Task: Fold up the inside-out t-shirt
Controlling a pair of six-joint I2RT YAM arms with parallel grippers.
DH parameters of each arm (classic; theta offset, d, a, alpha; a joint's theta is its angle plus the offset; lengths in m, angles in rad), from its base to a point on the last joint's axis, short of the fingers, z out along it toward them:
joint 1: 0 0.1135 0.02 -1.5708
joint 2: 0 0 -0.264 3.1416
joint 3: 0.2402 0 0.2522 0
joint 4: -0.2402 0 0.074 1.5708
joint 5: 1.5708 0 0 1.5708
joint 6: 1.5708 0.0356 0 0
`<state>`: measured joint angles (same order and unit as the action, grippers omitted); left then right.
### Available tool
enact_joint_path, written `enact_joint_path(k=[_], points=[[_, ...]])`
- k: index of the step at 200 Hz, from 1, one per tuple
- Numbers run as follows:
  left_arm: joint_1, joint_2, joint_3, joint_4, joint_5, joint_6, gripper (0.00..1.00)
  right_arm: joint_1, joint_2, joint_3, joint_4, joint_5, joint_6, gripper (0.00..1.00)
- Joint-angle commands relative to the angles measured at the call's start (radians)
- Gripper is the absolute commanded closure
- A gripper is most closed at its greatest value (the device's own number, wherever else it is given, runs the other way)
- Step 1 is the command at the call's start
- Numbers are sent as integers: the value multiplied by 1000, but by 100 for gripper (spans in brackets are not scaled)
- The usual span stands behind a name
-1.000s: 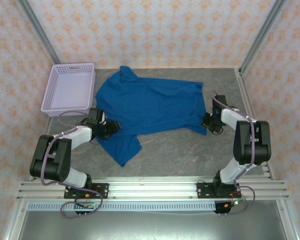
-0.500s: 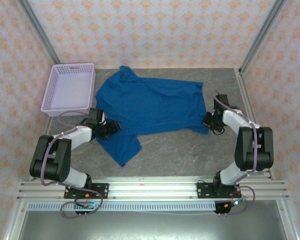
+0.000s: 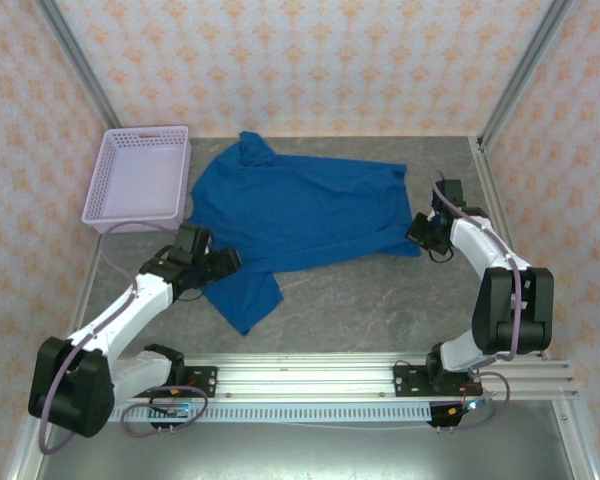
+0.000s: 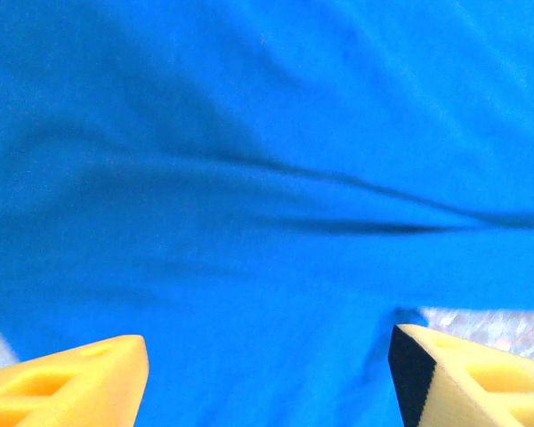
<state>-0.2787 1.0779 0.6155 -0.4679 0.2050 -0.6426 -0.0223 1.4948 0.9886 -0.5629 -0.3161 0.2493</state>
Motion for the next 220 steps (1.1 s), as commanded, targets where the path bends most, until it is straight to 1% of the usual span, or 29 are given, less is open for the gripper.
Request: enact_joint_path(k=[1,16,36,61,73,87,104,127,157,181,193,209,220], points=[[-124,-44,1,-254,-159,-116,27,4,-10,39,13,-7,-18,100],[-232,-57,-2,-349,-219,-196,27,4,-16,42,28,-29,-14,100],[-348,-64,-16,-420,-226,-295,27,5,-30,36,39,-53,-8,100],[-488,-50,-45,-428,-213,-409,28,5,-49,23,52,-67,-3,100],[-531,-32,-62,-377,-194,-422,28,5,-53,17,61,-72,0,100],[-537,21,-65,-288,-145,-390,28,5,-53,12,69,-85,5,100],[-544,105,-37,-232,-124,-343,31,7,-57,10,65,-84,4,100],[-547,169,-25,-184,-128,-308,40,9,-67,7,62,-77,0,100],[-548,235,-26,-159,-124,-281,56,13,-76,6,50,-64,-6,100],[-547,225,-33,-158,-131,-271,73,15,-84,6,49,-56,-7,100],[-547,200,-23,-185,-164,-260,82,18,-85,5,49,-55,-4,100],[-540,139,17,-259,-237,-229,95,19,-97,7,52,-51,0,100],[-522,77,56,-320,-294,-197,100,19,-114,9,56,-44,2,100]])
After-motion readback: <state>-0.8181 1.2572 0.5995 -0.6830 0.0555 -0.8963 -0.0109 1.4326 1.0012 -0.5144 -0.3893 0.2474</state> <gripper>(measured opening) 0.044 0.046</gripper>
